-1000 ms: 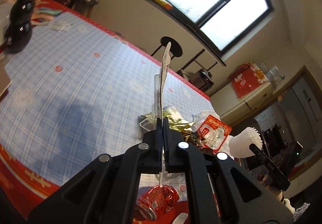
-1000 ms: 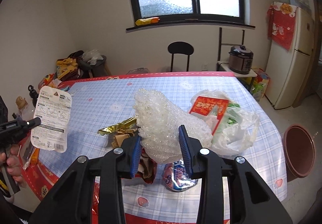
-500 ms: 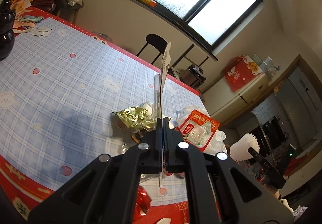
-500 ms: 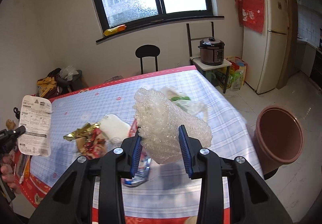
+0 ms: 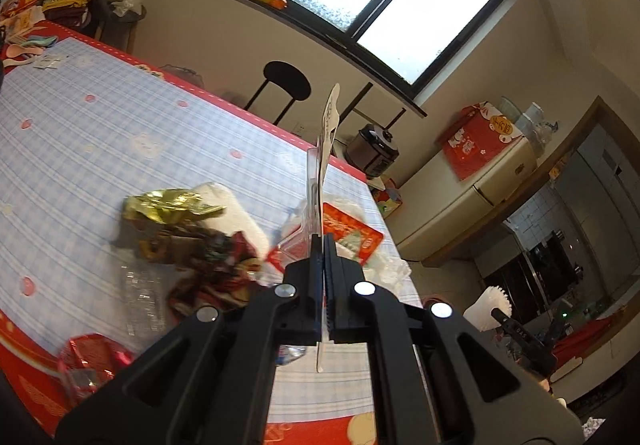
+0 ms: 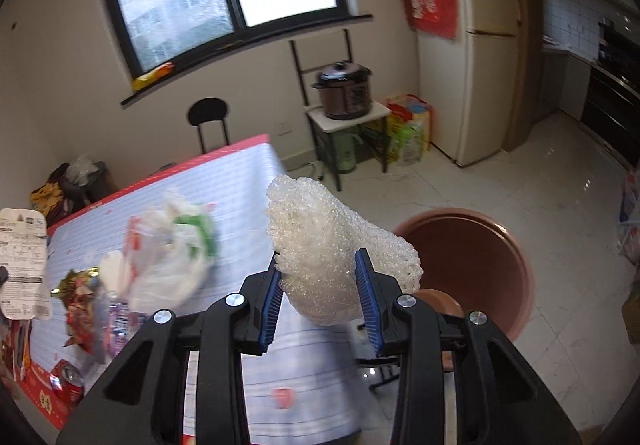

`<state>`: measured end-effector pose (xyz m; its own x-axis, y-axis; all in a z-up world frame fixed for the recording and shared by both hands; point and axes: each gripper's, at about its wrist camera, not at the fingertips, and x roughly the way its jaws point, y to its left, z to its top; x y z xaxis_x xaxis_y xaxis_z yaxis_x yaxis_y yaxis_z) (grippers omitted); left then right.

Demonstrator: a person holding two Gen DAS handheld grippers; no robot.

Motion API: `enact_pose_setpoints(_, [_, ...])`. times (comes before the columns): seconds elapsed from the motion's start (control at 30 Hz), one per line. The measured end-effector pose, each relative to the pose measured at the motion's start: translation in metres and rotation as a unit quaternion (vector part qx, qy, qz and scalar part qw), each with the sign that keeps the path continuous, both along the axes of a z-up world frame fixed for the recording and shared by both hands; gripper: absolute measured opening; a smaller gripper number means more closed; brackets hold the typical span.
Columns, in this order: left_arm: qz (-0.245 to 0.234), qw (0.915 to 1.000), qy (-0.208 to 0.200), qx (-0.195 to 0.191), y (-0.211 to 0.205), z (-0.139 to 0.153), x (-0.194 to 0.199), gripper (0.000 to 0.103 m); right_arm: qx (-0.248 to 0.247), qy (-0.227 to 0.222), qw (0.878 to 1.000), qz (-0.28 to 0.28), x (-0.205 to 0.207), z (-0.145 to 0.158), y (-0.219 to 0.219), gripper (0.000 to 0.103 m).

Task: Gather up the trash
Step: 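Carry the bubble-wrap foam to the brown bin and open the right gripper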

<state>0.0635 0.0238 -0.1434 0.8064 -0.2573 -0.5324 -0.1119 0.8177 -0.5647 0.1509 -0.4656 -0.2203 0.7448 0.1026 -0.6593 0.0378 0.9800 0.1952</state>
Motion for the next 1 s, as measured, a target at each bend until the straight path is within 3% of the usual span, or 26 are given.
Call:
enact_pose_setpoints(0.2, [-0.014, 0.9997, 0.017, 0.007, -0.054, -0.005, 0.022, 0.005, 0.006, 0.033, 0.998, -0.048, 0.019, -0.027, -0.072, 0.036])
enact_pose_setpoints(0.5, [-0.056, 0.9976, 0.019, 0.037, -0.115, 0.005, 0.058, 0.005, 0.032, 0.038, 0.996, -0.072, 0.045, -0.041, -0.127, 0.044])
enact_pose_setpoints(0.57, [-0.066, 0.9969, 0.015, 0.041, -0.127, 0.008, 0.063, 0.005, 0.032, 0.034, 0.997, -0.068, 0.048, -0.039, -0.132, 0.050])
enact_pose_setpoints(0.73, [-0.097, 0.9942, 0.012, 0.044, -0.155, 0.011, 0.076, 0.005, 0.028, 0.006, 0.997, -0.065, 0.047, -0.025, -0.135, 0.077])
enact_pose_setpoints(1.0, [-0.157, 0.9864, 0.009, 0.045, -0.203, 0.006, 0.102, 0.005, 0.007, -0.036, 0.996, -0.080, 0.027, 0.008, -0.148, 0.098])
